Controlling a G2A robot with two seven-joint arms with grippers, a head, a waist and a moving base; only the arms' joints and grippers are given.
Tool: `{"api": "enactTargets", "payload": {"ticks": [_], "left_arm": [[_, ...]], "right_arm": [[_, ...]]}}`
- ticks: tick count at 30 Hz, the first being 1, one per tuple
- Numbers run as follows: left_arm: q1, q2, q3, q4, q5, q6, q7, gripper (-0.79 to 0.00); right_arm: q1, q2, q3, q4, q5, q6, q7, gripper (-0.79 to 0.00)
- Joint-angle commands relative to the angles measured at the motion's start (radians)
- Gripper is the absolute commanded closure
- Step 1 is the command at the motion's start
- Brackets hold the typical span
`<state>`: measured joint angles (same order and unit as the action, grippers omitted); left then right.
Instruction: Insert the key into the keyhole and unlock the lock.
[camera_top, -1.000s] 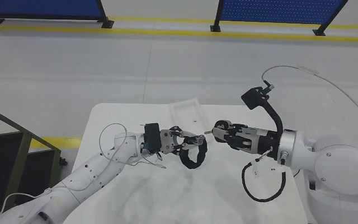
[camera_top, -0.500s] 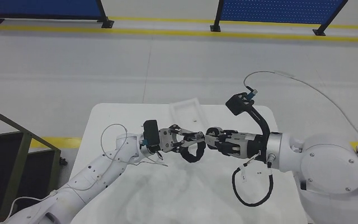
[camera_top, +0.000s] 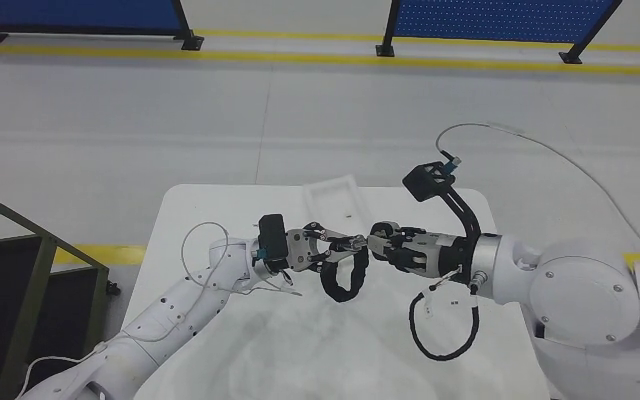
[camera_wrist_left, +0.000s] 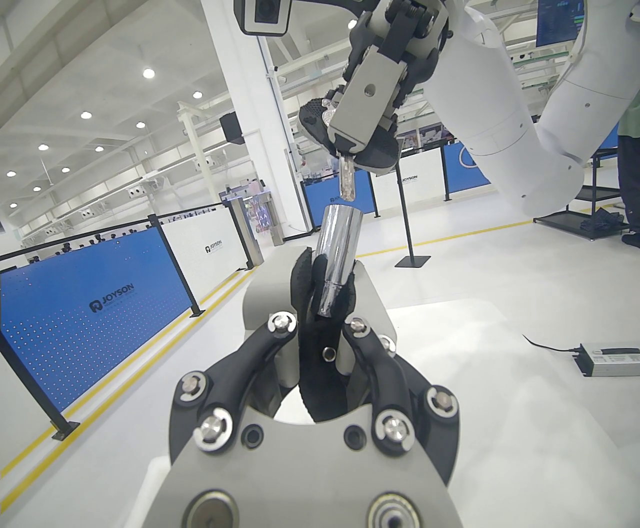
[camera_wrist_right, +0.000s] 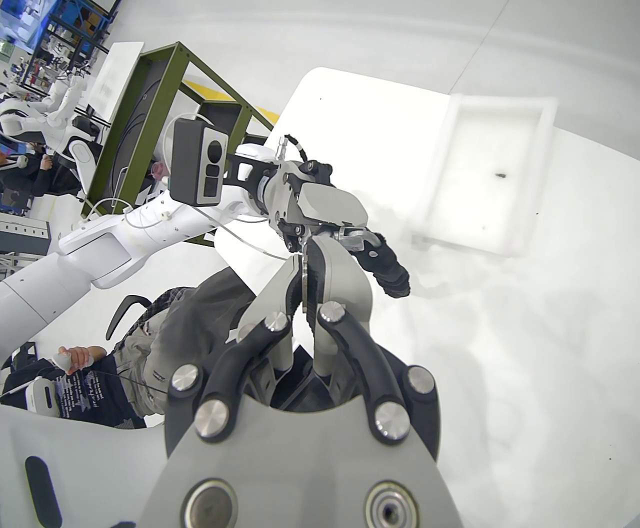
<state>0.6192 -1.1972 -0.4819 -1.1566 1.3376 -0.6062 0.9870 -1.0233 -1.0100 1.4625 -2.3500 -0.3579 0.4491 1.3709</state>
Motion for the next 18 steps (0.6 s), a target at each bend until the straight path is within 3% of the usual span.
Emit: {"api": "enactTargets", "payload": {"ticks": [1, 18], "left_arm": [[0.005, -0.002, -0.009, 0.0, 0.007, -0.003, -0.003, 0.0], [0.034, -0.017, -0.073, -0.008, 0.057, -0.037, -0.02, 0.0]], "right_arm": [[-0.001, 0.004, -0.003, 0.0, 0.0, 0.002, -0.002, 0.0], [0.013, 0.039, -0.024, 0.0, -0.001, 0.019, -0.019, 0.0]]}}
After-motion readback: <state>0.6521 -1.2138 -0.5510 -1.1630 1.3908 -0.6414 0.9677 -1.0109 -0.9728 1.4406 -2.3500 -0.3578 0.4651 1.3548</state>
